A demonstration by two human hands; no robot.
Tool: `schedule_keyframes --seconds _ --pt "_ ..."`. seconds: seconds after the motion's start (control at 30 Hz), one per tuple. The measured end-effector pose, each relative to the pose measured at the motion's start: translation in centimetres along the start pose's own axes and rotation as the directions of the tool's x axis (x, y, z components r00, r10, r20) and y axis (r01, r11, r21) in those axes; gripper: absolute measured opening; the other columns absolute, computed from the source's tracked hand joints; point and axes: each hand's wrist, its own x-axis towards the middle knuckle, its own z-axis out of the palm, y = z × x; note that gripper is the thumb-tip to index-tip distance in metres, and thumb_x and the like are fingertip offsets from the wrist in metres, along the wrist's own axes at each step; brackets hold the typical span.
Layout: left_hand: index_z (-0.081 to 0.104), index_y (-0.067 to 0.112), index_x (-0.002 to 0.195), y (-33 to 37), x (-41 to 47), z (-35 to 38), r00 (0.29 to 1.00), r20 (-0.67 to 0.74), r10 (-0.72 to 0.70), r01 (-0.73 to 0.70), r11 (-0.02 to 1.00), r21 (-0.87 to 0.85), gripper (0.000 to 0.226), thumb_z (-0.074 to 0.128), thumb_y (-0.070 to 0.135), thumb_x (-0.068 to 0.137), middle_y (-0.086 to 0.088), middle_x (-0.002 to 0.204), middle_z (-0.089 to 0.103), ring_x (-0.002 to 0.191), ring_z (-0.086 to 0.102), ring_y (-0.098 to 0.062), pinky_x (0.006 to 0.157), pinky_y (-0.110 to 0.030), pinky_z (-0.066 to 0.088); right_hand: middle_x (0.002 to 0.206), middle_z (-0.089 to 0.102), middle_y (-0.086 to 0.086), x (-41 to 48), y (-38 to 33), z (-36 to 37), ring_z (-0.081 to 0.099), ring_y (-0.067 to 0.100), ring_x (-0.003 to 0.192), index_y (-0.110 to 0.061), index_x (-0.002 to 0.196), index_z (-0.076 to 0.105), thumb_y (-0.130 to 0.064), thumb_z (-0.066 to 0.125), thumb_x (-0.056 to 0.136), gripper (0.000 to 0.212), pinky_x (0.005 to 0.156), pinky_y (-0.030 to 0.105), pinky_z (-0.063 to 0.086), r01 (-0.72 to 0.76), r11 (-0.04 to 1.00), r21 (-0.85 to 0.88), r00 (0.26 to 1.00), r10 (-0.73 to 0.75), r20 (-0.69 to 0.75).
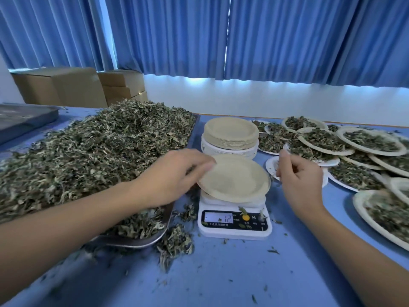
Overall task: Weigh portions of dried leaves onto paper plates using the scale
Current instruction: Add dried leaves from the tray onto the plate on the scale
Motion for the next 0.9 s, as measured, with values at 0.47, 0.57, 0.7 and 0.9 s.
schedule_keyframes --seconds 0.47,0.57,0.7,0.9 --pt "0.037 0.022 0.103 -5.6 -3.8 1.9 0.882 0.168 -0.441 0.299 0.798 0.523 0.013 0.033 0.035 0.105 0.001 0.095 0.044 0.083 0.054 -0.024 0.065 -0.038 0.043 0.057 0.053 0.023 -0.1 1.4 -0.8 0.04 0.026 0.049 0.005 0.062 0.05 -0.038 0.046 0.104 0.06 0.05 0.029 0.031 -0.078 0.978 -0.193 0.989 0.1 0.108" --pt "0.037 0.023 0.091 -6.1 -3.3 1.8 0.891 0.132 -0.435 0.314 0.797 0.515 0.021 0.035 0.039 0.105 0.003 0.081 0.052 0.062 0.052 -0.022 0.057 -0.035 0.04 0.059 0.056 0.024 0.0 1.5 -0.6 0.049 0.035 0.056 0.006 0.062 0.052 -0.033 0.048 0.105 0.058 0.054 0.036 0.036 -0.083 0.965 -0.25 0.984 0.119 0.131" --pt "0.039 0.023 0.08 -6.8 -2.2 1.6 0.903 0.047 -0.428 0.361 0.811 0.46 0.032 0.038 0.041 0.106 0.004 0.063 0.056 0.049 0.055 -0.015 0.044 -0.03 0.037 0.054 0.05 0.025 0.3 1.6 -0.5 0.036 0.023 0.047 0.005 0.058 0.046 -0.024 0.05 0.104 0.055 0.048 0.032 0.03 -0.11 0.94 -0.323 0.966 0.178 0.188" --pt "0.043 0.024 0.078 -7.0 1.1 0.3 0.901 -0.185 -0.393 0.431 0.863 0.263 0.033 0.038 0.04 0.106 0.004 0.052 0.057 0.035 0.048 -0.01 0.033 -0.021 0.029 0.042 0.032 0.002 0.4 1.3 0.0 0.029 0.019 0.042 -0.011 0.051 0.032 -0.018 0.054 0.102 0.056 0.05 0.032 0.036 -0.061 0.897 -0.438 0.936 0.203 0.287"
